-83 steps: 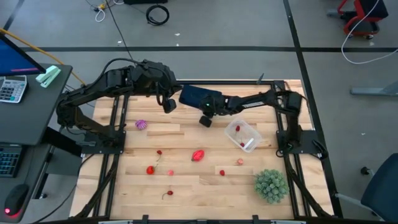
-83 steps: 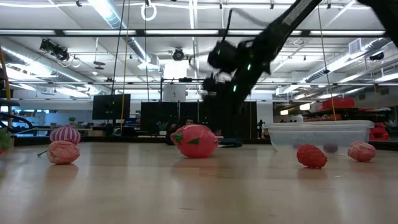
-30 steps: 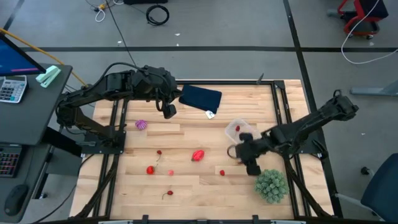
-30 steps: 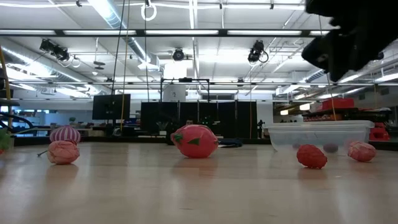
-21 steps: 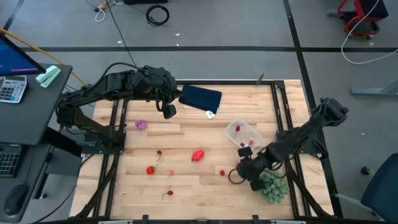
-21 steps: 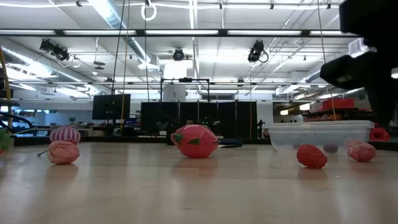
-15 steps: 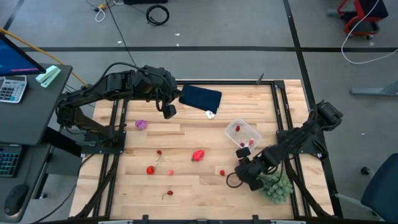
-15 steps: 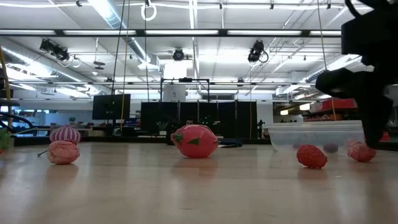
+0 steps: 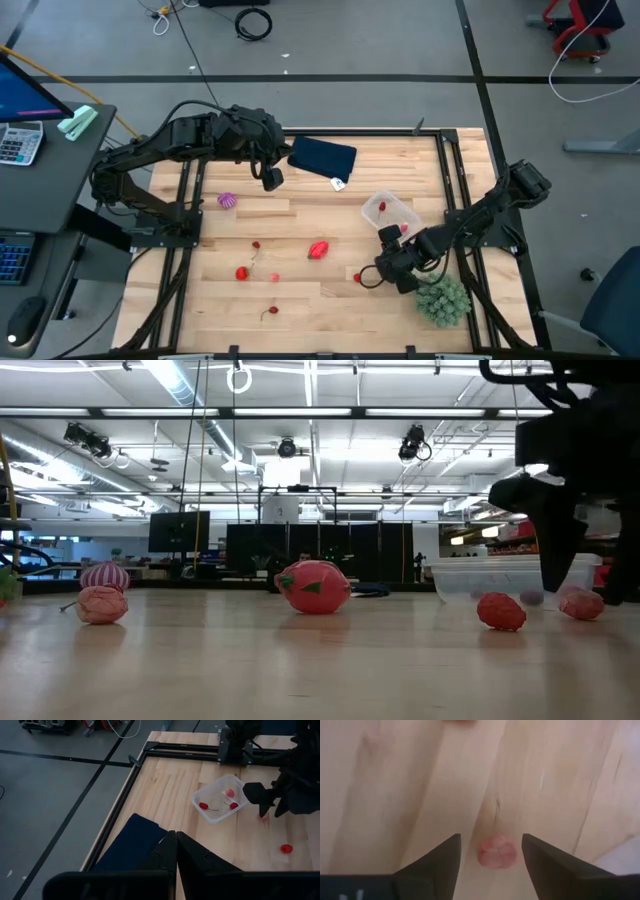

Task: Pick and placing Produce into tupperware
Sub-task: Put the peach into the transparent bin

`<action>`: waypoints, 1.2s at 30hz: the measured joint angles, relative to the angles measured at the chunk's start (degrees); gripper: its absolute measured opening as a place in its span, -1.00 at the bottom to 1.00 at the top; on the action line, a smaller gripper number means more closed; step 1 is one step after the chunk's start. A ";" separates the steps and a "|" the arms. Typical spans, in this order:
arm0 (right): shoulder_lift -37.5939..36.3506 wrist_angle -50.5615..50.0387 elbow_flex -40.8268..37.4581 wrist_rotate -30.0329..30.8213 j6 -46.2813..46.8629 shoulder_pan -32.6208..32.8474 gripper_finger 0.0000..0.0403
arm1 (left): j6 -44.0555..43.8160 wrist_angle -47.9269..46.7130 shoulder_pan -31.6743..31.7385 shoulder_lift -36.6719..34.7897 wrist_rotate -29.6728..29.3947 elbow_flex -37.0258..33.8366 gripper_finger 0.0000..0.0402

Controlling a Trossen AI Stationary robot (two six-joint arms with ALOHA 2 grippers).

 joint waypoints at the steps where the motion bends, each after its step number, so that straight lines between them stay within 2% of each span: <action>1: 0.41 0.15 0.00 -0.02 -0.02 0.00 0.09 | 0.01 0.00 0.00 0.00 0.00 0.00 -0.91; 8: 3.76 0.29 0.16 -0.46 0.25 -0.76 0.09 | 0.04 0.00 0.00 0.00 0.00 0.00 -0.88; 14: 3.60 -0.06 0.11 0.07 3.53 -0.74 0.05 | 0.07 -0.02 0.00 0.00 0.00 0.00 -0.93; 24: 3.48 -0.27 0.20 -0.49 7.74 -0.74 -0.34 | 0.12 0.00 0.00 0.00 0.00 0.00 -0.89; 29: 1.81 -0.44 1.60 3.88 6.48 -0.87 -0.49 | 0.12 0.00 0.00 0.00 0.00 0.00 -0.88; 33: -0.93 -1.14 3.17 7.69 3.97 -1.16 -0.51 | 0.11 0.02 0.00 0.00 0.00 0.00 -0.91; 36: -3.91 -4.39 4.77 12.88 2.98 -2.44 -0.47 | 0.11 0.02 0.00 0.00 0.00 0.00 -0.92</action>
